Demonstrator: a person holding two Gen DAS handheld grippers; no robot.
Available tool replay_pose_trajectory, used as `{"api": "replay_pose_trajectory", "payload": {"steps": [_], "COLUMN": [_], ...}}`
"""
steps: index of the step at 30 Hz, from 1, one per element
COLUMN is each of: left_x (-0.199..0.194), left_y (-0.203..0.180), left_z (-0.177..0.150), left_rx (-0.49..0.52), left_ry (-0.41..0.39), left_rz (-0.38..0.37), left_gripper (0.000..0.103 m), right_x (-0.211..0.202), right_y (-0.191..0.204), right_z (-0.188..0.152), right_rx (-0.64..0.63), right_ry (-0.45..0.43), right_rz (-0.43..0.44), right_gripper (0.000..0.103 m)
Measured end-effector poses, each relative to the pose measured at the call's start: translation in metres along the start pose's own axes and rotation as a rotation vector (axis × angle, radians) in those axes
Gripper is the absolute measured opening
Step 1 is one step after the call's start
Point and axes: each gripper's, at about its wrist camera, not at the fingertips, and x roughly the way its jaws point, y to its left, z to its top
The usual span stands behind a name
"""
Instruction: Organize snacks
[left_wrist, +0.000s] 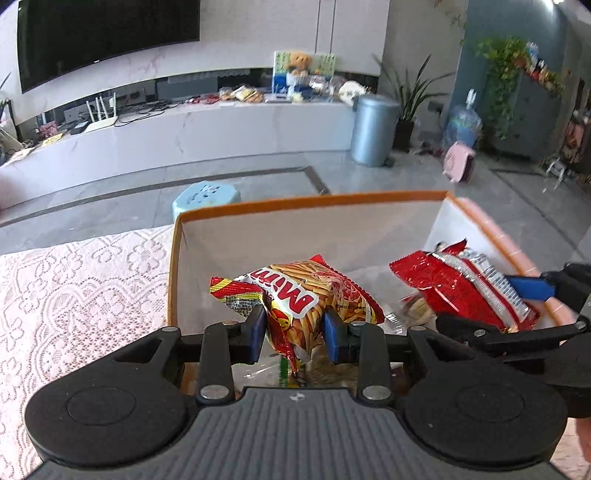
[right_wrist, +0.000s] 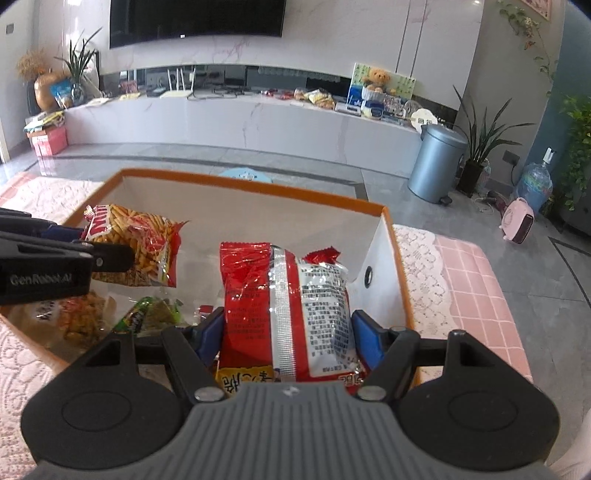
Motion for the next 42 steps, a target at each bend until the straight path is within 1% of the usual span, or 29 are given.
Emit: {"api": "replay_pose_trajectory", "payload": {"steps": [5, 10, 13, 14, 16, 17, 19, 21, 22, 24, 31, 34, 35, 36, 40, 42], "left_x": [0.01, 0.018, 0.021, 0.02, 0.019, 0.017, 0.015, 0.01, 0.006, 0.001, -0.031, -0.05, -0.055, -0.061, -0.09, -0.105], "left_y": [-0.002, -0.002, -0.003, -0.003, -0.003, -0.002, -0.001, 0.001, 0.001, 0.0, 0.003, 0.002, 0.002, 0.001, 0.0, -0.005], "left_z": [0.0, 0.002, 0.004, 0.004, 0.004, 0.004, 0.005, 0.006, 0.006, 0.008, 0.018, 0.021, 0.021, 0.021, 0.024, 0.024], "left_rx": [0.03, 0.041, 0.054, 0.059, 0.056, 0.051, 0.046, 0.051, 0.056, 0.061, 0.027, 0.026, 0.023, 0.019, 0.005, 0.023], "left_ry": [0.011, 0.053, 0.054, 0.045, 0.033, 0.034, 0.031, 0.01, -0.004, -0.021, -0.086, -0.118, -0.131, -0.142, -0.176, -0.196], "left_rz": [0.043, 0.081, 0.094, 0.099, 0.113, 0.116, 0.11, 0.112, 0.118, 0.127, 0.116, 0.119, 0.121, 0.124, 0.134, 0.168], "left_gripper": [0.036, 0.037, 0.039, 0.041, 0.049, 0.051, 0.063, 0.071, 0.073, 0.077, 0.082, 0.083, 0.083, 0.084, 0.085, 0.085], "right_x": [0.024, 0.043, 0.046, 0.045, 0.045, 0.045, 0.045, 0.042, 0.039, 0.033, 0.001, -0.022, -0.03, -0.038, -0.074, -0.091], "right_y": [0.009, 0.014, 0.016, 0.017, 0.02, 0.02, 0.021, 0.023, 0.025, 0.025, 0.03, 0.029, 0.029, 0.028, 0.023, 0.02], "right_z": [0.004, 0.006, 0.008, 0.008, 0.009, 0.009, 0.01, 0.01, 0.01, 0.013, 0.023, 0.026, 0.027, 0.028, 0.032, 0.031], "right_rx": [-0.043, -0.058, -0.072, -0.078, -0.089, -0.091, -0.093, -0.09, -0.09, -0.095, -0.121, -0.112, -0.111, -0.109, -0.073, -0.041], "right_ry": [0.027, 0.057, 0.062, 0.059, 0.061, 0.063, 0.072, 0.075, 0.072, 0.052, 0.001, -0.023, -0.031, -0.042, -0.074, -0.08], "right_rz": [-0.003, -0.015, -0.022, -0.021, -0.019, -0.021, -0.024, -0.026, -0.026, -0.028, -0.039, -0.043, -0.046, -0.05, -0.056, -0.059], "right_gripper": [0.07, 0.07, 0.07, 0.071, 0.071, 0.072, 0.073, 0.075, 0.077, 0.085, 0.088, 0.091, 0.093, 0.096, 0.096, 0.097]}}
